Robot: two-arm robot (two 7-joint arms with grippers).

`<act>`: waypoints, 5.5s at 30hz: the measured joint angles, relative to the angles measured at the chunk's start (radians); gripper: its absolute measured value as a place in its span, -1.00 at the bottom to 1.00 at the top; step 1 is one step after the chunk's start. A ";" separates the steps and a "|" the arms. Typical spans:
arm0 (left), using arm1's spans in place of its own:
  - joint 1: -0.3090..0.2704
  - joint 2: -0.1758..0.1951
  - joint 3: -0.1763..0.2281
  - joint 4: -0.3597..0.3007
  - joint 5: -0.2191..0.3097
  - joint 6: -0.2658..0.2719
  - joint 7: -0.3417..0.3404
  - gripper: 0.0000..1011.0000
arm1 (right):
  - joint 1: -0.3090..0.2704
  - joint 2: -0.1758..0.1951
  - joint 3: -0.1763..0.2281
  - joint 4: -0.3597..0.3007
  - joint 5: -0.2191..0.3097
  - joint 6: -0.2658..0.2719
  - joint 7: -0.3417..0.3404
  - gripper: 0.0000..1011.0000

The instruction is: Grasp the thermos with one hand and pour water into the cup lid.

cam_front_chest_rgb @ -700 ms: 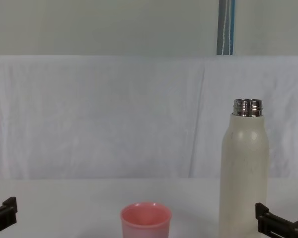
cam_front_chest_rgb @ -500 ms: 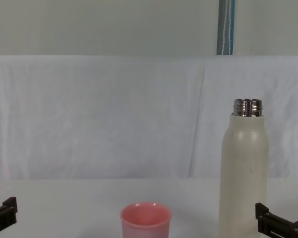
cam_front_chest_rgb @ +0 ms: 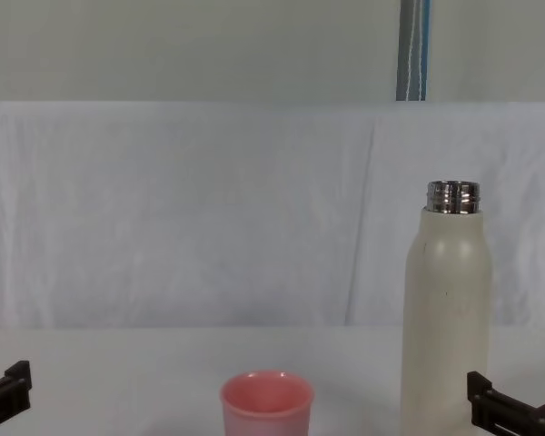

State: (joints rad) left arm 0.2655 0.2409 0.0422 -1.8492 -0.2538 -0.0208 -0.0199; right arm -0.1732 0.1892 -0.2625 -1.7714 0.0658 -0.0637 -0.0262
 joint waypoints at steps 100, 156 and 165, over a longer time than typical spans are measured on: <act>0.000 0.000 0.000 0.000 0.000 0.000 0.000 0.98 | 0.000 0.000 0.000 0.000 0.000 0.000 0.000 0.98; 0.000 0.000 0.000 0.000 0.000 0.000 0.000 0.98 | 0.244 0.007 0.044 0.173 0.139 0.101 0.247 0.98; 0.000 0.000 0.000 0.000 0.000 0.000 0.000 0.98 | 0.273 -0.010 0.040 0.219 0.143 0.095 0.240 0.98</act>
State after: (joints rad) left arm 0.2655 0.2410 0.0421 -1.8492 -0.2538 -0.0208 -0.0199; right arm 0.1002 0.1791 -0.2227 -1.5525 0.2088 0.0312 0.2136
